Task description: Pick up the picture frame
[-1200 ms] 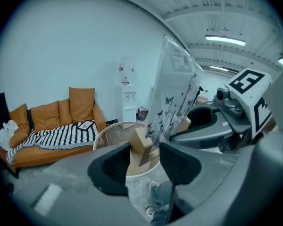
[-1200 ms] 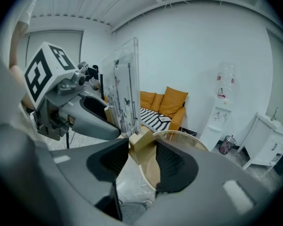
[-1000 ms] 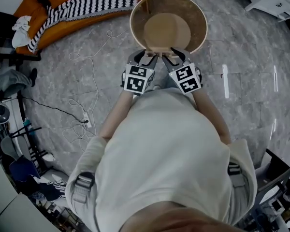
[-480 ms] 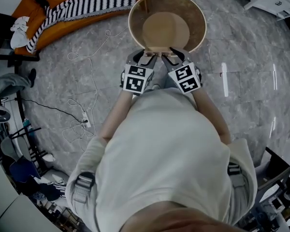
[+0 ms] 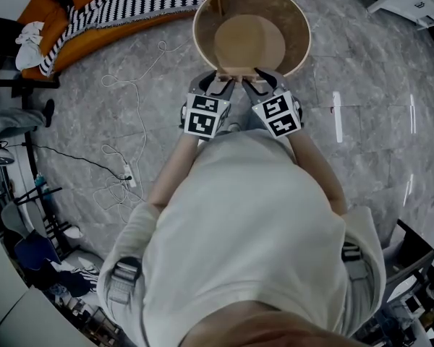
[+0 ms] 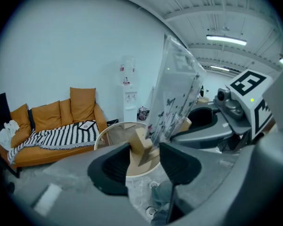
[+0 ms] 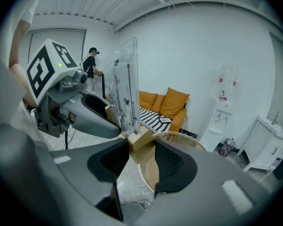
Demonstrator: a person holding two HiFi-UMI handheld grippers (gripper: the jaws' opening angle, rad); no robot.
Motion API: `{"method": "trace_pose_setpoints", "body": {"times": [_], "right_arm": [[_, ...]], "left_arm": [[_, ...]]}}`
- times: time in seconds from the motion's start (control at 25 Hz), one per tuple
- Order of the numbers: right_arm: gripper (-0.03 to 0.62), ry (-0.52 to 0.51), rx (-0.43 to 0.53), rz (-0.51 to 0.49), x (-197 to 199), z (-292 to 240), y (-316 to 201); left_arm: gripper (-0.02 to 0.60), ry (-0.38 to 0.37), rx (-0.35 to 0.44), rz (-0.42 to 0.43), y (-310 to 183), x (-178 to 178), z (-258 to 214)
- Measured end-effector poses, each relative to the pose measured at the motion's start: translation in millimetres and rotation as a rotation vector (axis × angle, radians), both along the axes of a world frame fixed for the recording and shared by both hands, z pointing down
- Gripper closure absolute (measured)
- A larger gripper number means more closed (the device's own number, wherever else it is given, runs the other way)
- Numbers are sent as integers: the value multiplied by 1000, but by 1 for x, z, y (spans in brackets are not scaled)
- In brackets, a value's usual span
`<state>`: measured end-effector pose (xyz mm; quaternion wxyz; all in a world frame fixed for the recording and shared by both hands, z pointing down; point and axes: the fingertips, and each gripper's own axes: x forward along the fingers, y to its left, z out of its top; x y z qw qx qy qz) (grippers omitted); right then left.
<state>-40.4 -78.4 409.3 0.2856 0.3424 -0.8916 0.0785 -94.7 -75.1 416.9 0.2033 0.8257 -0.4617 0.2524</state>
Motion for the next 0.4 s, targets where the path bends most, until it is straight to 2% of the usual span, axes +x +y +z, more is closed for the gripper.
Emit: {"method": "trace_pose_setpoints", "body": {"times": [0.4], "right_arm": [[425, -2, 1, -6, -3, 0, -3]], "left_arm": [[385, 6, -4, -9, -2, -3, 1]]}}
